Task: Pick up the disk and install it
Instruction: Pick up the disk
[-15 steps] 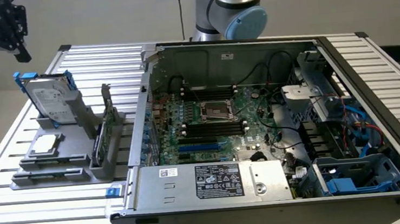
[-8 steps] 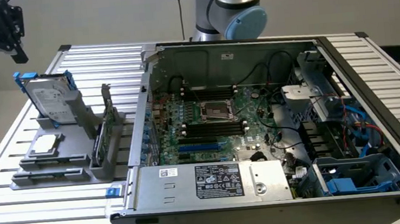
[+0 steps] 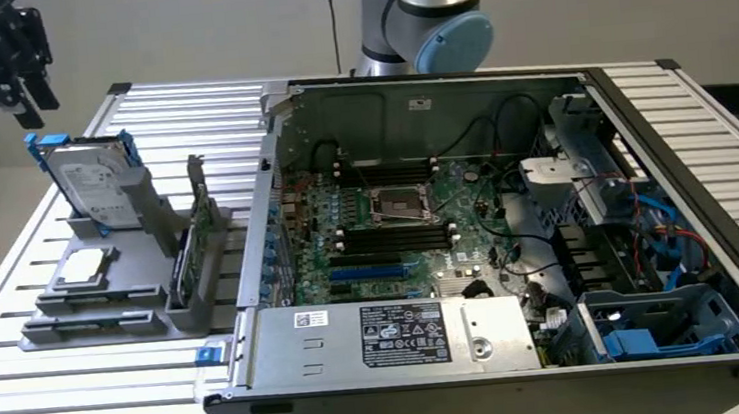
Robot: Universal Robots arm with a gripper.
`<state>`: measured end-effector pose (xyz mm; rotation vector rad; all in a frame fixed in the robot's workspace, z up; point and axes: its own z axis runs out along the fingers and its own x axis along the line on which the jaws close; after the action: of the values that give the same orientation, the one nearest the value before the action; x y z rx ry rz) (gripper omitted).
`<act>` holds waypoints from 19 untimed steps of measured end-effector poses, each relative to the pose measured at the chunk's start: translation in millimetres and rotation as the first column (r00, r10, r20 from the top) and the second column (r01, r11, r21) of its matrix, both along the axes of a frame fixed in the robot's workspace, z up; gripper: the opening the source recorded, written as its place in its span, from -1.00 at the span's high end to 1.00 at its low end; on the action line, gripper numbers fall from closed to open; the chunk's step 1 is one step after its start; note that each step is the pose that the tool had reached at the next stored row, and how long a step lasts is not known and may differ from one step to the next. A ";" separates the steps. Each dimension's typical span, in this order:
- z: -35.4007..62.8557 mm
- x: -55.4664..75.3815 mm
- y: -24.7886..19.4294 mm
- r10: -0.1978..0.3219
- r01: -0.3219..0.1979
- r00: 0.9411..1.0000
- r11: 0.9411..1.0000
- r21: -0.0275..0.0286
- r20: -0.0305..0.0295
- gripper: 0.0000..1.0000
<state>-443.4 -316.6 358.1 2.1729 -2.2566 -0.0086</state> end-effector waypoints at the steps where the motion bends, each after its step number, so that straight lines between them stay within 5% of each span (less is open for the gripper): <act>1: -1.8 0.0 0.0 0.003 -0.003 1.000 1.000 0.000 0.000 0.04; 4: -7.2 0.0 0.0 0.011 -0.011 1.000 1.000 0.000 0.000 -0.08; 19: -34.5 0.0 -0.1 0.039 -0.039 0.999 0.999 0.000 0.000 -0.08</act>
<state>-443.4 -316.7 323.6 2.2165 -2.2136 -0.0082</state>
